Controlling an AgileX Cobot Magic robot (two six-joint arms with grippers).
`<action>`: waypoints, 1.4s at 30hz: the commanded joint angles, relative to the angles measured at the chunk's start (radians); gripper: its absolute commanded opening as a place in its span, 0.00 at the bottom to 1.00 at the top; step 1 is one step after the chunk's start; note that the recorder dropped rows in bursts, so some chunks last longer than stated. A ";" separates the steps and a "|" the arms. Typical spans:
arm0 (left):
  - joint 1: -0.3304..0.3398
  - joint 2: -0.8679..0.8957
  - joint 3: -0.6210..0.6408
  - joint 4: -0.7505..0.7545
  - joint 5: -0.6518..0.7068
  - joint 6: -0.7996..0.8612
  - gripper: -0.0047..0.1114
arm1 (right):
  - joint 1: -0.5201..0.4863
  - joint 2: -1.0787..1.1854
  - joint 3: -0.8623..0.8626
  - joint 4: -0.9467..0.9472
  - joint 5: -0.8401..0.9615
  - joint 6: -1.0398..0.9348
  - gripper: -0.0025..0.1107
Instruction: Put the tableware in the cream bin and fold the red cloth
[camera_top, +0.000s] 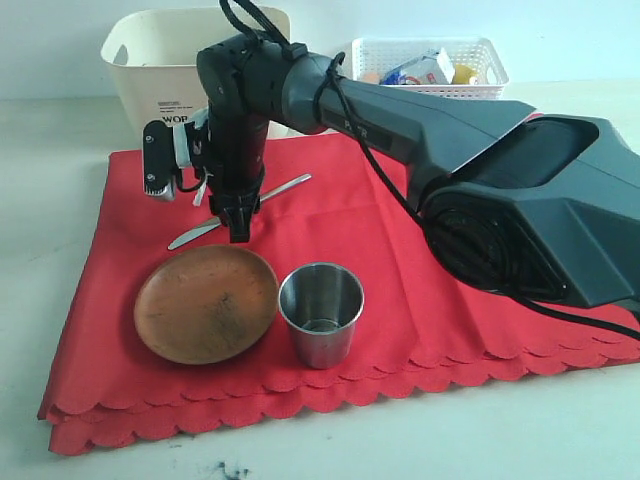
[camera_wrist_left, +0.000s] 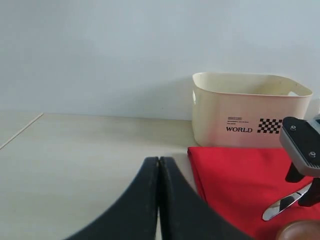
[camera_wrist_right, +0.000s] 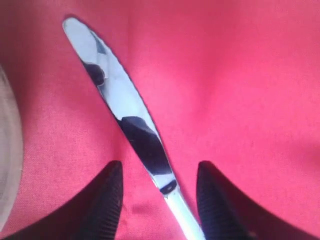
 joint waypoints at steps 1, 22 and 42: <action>-0.005 -0.007 0.002 0.000 -0.003 0.001 0.06 | 0.001 -0.002 -0.009 -0.003 -0.003 -0.007 0.44; -0.005 -0.007 0.002 0.000 -0.003 0.001 0.06 | -0.032 0.033 -0.009 0.039 0.054 -0.013 0.34; -0.005 -0.007 0.002 0.000 -0.003 0.001 0.06 | -0.032 0.000 -0.024 0.054 0.140 -0.025 0.02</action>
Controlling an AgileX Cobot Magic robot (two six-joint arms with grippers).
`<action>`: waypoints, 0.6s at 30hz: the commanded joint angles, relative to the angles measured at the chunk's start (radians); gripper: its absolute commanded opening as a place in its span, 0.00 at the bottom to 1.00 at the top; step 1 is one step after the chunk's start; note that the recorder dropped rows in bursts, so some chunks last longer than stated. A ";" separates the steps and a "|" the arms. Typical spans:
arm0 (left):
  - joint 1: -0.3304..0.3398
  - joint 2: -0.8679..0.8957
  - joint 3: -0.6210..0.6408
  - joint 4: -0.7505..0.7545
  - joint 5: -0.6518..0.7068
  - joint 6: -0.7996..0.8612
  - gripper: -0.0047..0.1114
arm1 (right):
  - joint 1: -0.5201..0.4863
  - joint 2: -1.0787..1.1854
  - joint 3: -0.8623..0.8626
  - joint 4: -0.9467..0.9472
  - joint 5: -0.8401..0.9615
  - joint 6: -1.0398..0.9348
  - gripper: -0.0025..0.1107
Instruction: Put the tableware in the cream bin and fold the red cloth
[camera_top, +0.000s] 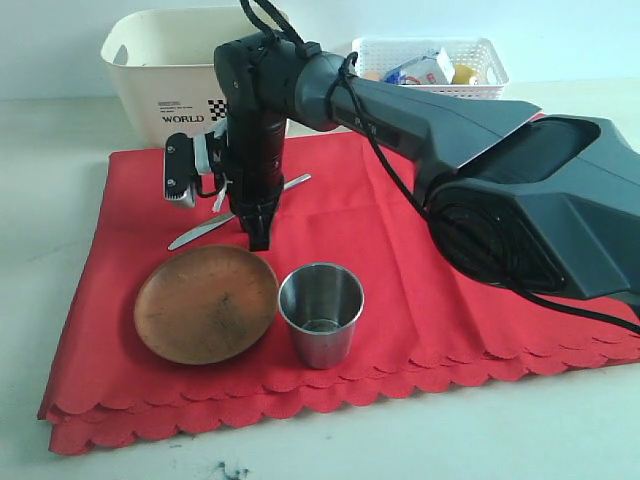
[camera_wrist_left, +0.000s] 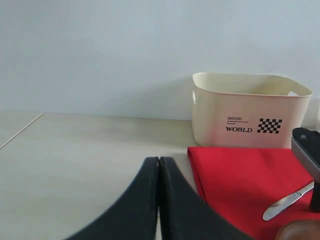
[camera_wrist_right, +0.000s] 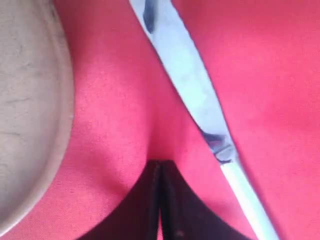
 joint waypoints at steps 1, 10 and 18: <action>-0.005 -0.007 0.002 0.000 -0.003 0.001 0.06 | -0.002 -0.031 -0.006 -0.013 -0.040 -0.002 0.02; -0.005 -0.007 0.002 0.000 -0.003 0.001 0.06 | -0.005 -0.102 -0.006 -0.060 -0.031 0.303 0.02; -0.005 -0.007 0.002 0.000 -0.003 0.001 0.06 | -0.013 -0.149 -0.006 0.020 0.014 0.352 0.02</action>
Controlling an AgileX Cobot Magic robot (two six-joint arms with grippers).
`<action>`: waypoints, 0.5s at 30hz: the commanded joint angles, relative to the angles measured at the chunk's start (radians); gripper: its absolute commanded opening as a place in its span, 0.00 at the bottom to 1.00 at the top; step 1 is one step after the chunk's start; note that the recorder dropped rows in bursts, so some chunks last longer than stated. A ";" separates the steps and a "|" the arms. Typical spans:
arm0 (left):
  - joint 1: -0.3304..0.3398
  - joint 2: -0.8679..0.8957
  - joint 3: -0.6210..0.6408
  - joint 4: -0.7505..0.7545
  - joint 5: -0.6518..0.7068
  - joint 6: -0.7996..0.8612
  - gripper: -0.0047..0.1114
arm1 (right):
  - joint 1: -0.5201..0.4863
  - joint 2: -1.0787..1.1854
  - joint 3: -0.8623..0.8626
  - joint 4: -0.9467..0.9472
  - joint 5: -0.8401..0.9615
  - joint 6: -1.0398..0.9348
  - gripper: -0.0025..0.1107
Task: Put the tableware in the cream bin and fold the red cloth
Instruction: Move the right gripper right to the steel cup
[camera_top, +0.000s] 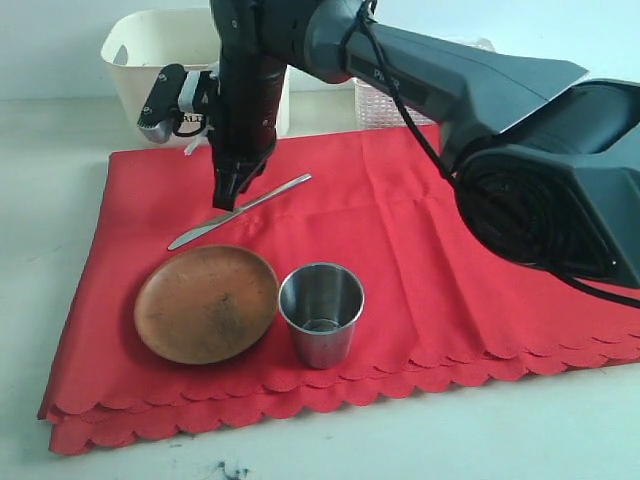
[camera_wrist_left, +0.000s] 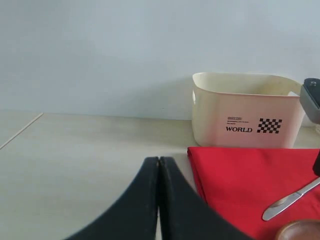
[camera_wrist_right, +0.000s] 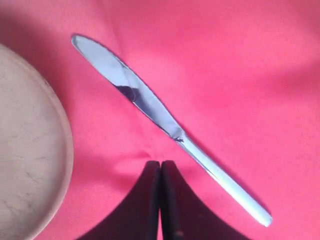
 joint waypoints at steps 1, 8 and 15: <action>-0.005 -0.007 0.002 0.000 -0.003 0.001 0.06 | -0.018 -0.043 -0.006 0.006 0.008 0.089 0.02; -0.005 -0.007 0.002 0.000 -0.003 0.001 0.06 | -0.028 -0.116 0.051 0.020 0.008 0.205 0.02; -0.005 -0.007 0.002 0.000 -0.003 0.001 0.06 | -0.028 -0.241 0.289 0.038 0.008 0.240 0.02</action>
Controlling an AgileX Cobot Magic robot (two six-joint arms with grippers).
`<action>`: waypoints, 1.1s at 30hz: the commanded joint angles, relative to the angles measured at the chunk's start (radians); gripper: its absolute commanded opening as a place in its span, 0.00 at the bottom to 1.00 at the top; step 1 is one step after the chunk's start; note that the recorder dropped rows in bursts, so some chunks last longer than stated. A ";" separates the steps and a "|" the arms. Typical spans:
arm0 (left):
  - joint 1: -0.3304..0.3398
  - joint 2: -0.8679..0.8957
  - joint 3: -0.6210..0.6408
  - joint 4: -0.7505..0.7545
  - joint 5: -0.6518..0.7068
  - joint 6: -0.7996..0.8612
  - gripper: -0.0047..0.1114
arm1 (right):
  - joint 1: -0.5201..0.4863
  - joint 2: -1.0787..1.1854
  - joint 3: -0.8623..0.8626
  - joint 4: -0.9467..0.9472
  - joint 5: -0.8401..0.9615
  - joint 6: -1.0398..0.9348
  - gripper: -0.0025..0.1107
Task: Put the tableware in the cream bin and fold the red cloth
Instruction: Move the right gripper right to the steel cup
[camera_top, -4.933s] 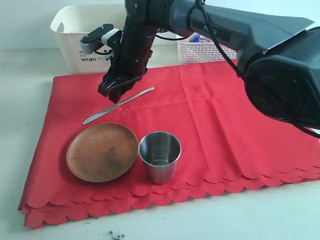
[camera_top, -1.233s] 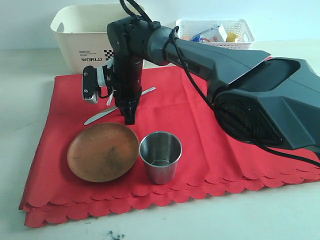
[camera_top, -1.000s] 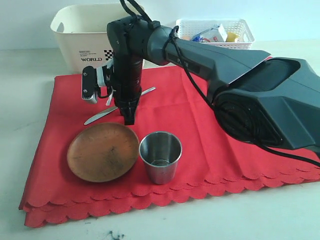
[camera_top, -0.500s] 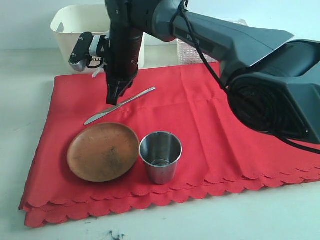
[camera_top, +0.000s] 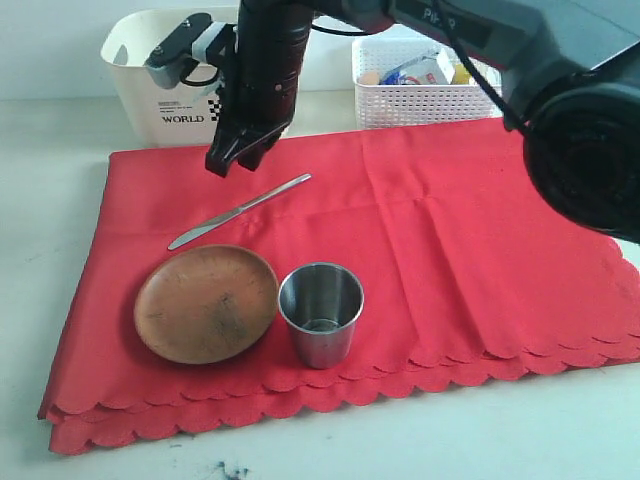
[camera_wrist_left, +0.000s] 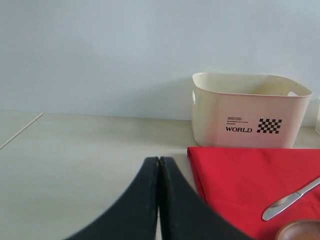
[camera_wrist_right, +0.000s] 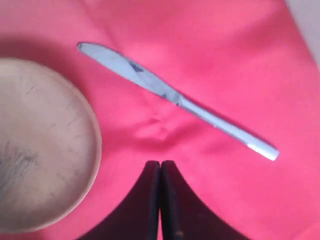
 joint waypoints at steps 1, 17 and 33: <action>-0.005 -0.007 0.002 0.000 -0.003 0.001 0.06 | -0.003 -0.099 0.167 0.006 0.002 0.037 0.02; -0.005 -0.007 0.002 0.000 -0.003 0.001 0.06 | -0.003 -0.529 0.786 0.112 -0.207 0.168 0.03; -0.005 -0.007 0.002 0.000 -0.003 0.001 0.06 | -0.002 -0.413 0.855 0.059 -0.336 0.265 0.65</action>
